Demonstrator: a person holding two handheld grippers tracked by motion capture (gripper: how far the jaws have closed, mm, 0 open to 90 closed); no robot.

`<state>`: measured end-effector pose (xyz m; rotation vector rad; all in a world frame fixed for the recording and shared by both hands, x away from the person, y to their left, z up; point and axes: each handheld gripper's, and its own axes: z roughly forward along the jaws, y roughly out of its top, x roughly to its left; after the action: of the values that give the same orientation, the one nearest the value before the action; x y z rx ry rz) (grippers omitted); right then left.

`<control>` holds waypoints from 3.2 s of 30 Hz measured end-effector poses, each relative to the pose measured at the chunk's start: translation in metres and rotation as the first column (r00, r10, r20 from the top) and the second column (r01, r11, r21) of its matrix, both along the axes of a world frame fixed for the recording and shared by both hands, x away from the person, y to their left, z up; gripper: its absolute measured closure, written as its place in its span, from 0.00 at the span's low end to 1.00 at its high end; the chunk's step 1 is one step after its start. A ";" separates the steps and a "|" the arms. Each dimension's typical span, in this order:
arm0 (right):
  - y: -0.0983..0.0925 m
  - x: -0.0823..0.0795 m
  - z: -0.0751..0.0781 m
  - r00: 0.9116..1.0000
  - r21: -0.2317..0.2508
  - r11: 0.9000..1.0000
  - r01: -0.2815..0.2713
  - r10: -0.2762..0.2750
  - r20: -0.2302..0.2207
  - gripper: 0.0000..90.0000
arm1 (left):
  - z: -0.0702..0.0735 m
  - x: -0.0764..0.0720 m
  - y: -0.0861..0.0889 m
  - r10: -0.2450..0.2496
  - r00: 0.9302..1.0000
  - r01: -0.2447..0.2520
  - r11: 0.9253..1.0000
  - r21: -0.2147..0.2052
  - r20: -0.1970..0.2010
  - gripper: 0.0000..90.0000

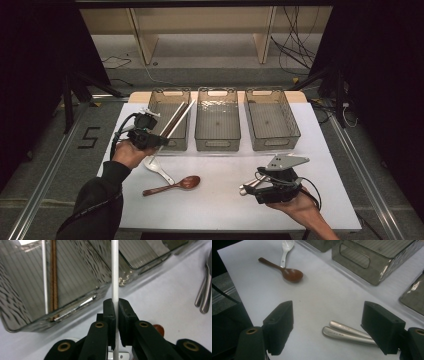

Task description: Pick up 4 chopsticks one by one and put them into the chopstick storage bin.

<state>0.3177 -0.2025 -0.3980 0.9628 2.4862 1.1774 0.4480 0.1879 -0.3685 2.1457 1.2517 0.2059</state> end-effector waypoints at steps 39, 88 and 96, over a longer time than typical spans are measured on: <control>0.000 0.000 0.001 1.000 0.010 1.000 -0.012 0.012 0.001 0.29 | -0.005 0.097 0.019 0.136 0.991 -0.135 0.986 0.100 -0.002 0.94; -0.001 0.000 0.002 1.000 0.016 1.000 -0.012 0.012 0.001 0.29 | 0.009 0.050 0.011 0.059 0.998 -0.059 0.998 0.006 0.007 0.33; 0.000 0.000 0.003 1.000 0.016 1.000 -0.013 0.013 0.003 0.29 | 0.011 0.011 0.004 -0.012 1.000 0.011 1.000 0.010 0.026 0.27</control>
<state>0.3178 -0.2028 -0.3954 0.9499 2.4887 1.2037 0.4593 0.1921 -0.3574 2.1516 1.2255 0.2355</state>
